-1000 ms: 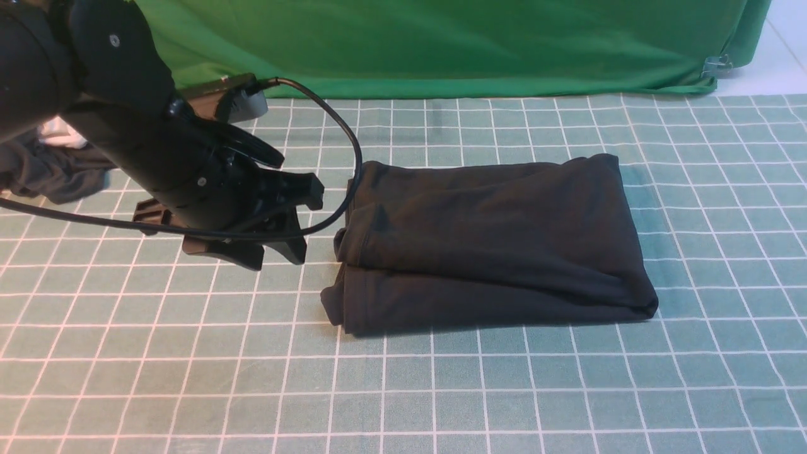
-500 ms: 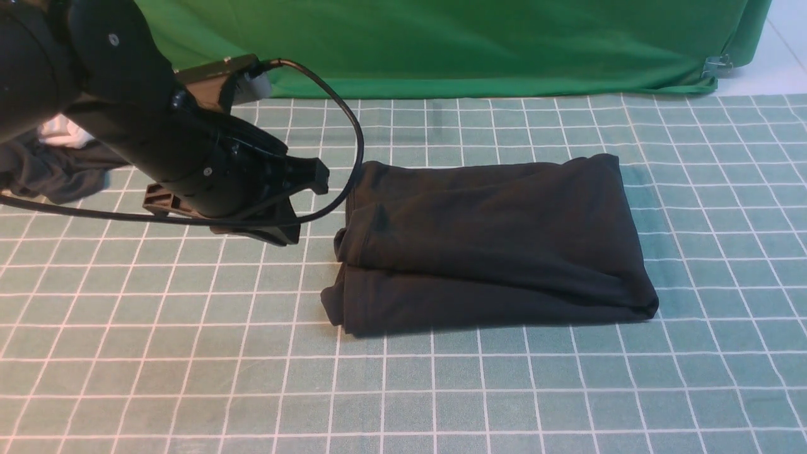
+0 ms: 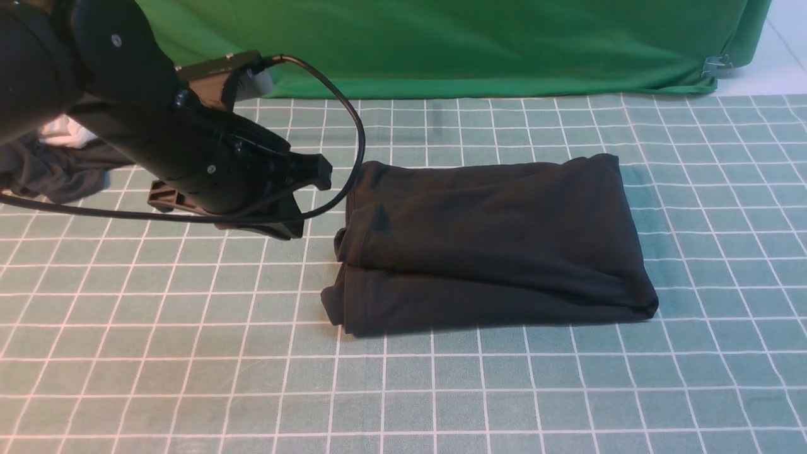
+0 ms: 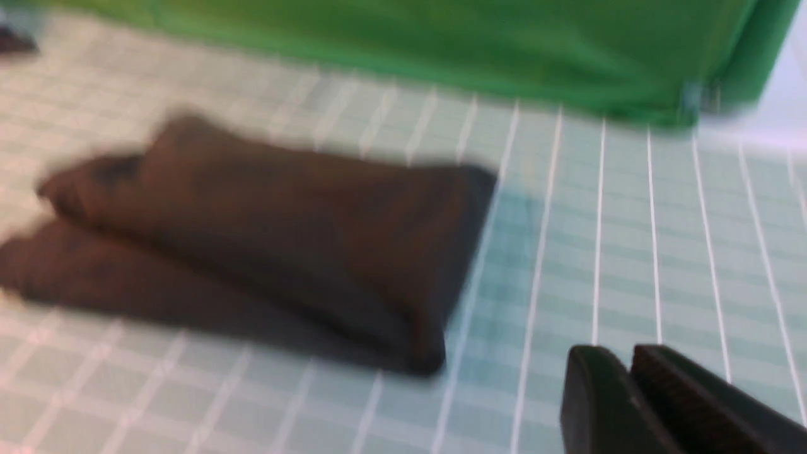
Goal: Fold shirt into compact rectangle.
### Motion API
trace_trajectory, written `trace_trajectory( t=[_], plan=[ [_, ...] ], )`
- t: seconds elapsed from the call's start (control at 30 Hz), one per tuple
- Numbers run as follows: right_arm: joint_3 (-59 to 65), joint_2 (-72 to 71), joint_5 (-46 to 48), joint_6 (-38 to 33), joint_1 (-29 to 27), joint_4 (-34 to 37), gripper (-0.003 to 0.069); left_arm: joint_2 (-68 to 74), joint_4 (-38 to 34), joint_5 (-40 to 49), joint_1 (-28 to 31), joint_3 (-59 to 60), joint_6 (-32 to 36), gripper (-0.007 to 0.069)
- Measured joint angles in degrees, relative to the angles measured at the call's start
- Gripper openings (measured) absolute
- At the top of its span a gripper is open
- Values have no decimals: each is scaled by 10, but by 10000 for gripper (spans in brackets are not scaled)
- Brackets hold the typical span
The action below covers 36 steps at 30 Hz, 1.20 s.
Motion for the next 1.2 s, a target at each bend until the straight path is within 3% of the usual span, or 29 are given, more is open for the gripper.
trace_trajectory(
  t=[0.13,0.23,0.3,0.33,0.37,0.4,0.5,0.53,0.67,1.2],
  plan=[
    [0,0,78,-13,0,0,60,-1,1,-2,0,0,4,11],
    [13,-6,60,-38,0,0,26,-1,3,-10,0,0,5,11],
    [48,-15,-44,-44,0,5,19,-1,4,-16,0,0,5,11],
    [52,-15,-44,-44,0,5,19,-1,4,-16,0,0,5,11],
    [71,-16,-102,-45,0,9,18,-1,4,-18,0,0,6,11],
    [120,-17,-216,-50,0,13,18,-1,4,-18,0,0,9,11],
    [178,-17,-340,-53,0,13,18,-1,5,-21,0,0,13,11],
    [222,-17,-432,-53,0,14,18,-1,5,-23,0,0,15,12],
    [263,-17,-566,-52,0,15,19,-1,5,-35,0,0,17,12],
    [267,-17,-601,-47,0,15,56,-1,5,-44,0,0,18,12]
  ],
)
